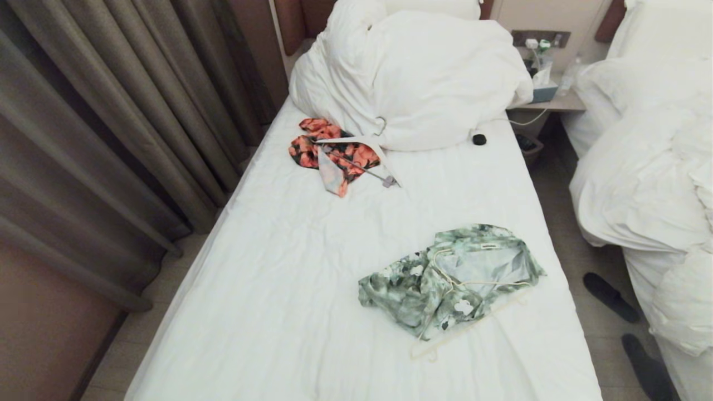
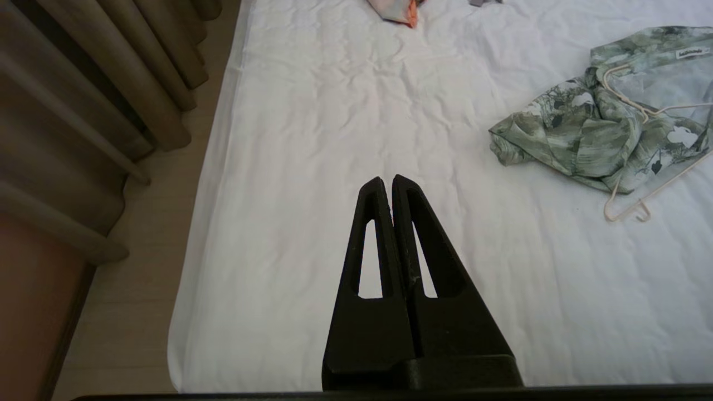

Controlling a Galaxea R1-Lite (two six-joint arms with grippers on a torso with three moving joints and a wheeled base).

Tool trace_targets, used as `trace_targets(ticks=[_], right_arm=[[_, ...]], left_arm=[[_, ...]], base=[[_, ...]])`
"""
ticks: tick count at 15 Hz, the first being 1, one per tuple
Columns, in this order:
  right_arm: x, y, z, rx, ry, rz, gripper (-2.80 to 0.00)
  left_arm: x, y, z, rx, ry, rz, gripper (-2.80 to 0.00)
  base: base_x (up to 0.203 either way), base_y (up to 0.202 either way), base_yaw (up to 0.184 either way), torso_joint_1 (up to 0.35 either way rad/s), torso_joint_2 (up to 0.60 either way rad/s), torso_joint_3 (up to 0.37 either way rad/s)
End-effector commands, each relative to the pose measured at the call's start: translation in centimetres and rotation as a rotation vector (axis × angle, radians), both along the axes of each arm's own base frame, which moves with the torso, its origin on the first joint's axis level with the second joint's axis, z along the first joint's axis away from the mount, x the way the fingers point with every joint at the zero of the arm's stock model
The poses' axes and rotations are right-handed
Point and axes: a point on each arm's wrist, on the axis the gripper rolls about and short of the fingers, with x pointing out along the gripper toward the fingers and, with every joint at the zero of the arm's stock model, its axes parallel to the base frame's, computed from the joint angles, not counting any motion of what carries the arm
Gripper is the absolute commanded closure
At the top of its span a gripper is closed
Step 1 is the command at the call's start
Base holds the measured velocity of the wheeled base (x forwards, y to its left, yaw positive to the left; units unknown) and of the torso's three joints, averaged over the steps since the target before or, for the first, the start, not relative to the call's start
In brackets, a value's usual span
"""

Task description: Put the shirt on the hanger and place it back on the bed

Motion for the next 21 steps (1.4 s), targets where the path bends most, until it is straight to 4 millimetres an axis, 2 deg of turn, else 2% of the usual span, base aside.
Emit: trace_targets(ticks=[1, 5, 21], right_arm=[[0.07, 0.00, -0.21, 0.023, 0.010, 0.001, 0.00], [0.06, 0.00, -0.17, 0.078, 0.010, -0.003, 0.00], [0.07, -0.01, -0.19, 0.075, 0.010, -0.003, 0.00]], left_arm=[[0.01, 0.00, 0.00, 0.001, 0.004, 0.001, 0.00], [0.00, 0.04, 0.03, 0.001, 0.008, 0.020, 0.00], [0.02, 0.07, 0.08, -0.086, -0.002, 0.029, 0.00]], base=[[0.000, 0.000, 0.000, 0.000, 0.00, 0.000], [0.000, 0.000, 0.000, 0.000, 0.00, 0.000], [0.000, 0.000, 0.000, 0.000, 0.00, 0.000]])
